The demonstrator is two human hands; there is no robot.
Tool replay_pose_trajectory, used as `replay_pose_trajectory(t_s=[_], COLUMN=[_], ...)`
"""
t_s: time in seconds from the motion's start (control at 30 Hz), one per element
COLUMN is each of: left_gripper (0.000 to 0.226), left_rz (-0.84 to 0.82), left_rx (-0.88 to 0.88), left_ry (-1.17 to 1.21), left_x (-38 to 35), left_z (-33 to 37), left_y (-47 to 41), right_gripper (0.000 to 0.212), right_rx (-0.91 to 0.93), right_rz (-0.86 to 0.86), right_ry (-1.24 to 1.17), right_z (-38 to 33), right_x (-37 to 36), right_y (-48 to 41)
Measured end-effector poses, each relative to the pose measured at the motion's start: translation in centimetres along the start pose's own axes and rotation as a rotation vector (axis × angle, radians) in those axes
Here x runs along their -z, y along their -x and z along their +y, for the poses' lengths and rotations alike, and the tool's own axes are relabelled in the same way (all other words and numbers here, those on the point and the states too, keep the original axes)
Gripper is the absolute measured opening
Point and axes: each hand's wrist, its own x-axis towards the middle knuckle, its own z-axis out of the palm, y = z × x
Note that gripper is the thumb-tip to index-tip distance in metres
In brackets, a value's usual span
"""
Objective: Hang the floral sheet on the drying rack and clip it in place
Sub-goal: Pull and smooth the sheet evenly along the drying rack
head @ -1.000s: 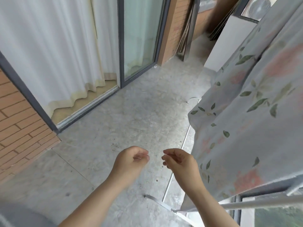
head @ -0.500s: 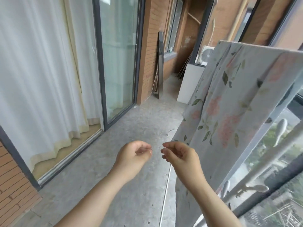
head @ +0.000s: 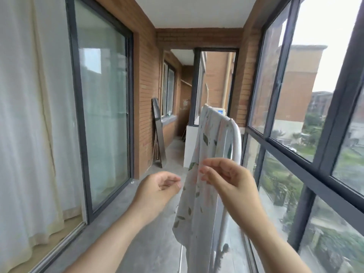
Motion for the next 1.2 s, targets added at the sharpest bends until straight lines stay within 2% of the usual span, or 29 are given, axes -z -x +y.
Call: replay_pose_trajectory(t_s=[0.3,0.6,0.77,1.0,1.2], left_gripper=[0.011,0.011,0.011,0.013,0.010], left_rz=[-0.034,-0.062,-0.143,-0.345,-0.501], left_rx=[-0.132,-0.200,-0.256,-0.397,-0.477], left_ry=[0.028,0.046,0.094,0.171,0.193], left_x=[-4.6,-5.2,-4.9,-5.1,-4.4], left_z=[5.1,5.2,3.9,3.0,2.8], left_y=[-3.1,-8.4,-13.0,-19.9,-23.2], right_gripper=[0.011,0.011,0.012,0.011,0.014], right_rx=[0.065,0.075,0.087,0.034,-0.144], right_rz=[0.096,0.209,0.247,0.422,0.478], right_ry=[0.038,0.131,0.255,0.388,0.558], right_z=[-0.5,0.6,1.0,0.0,-1.5], right_x=[8.0,8.9,7.0,5.1,2.8], right_y=[-2.0,-5.8,-8.6,-10.6,-11.6])
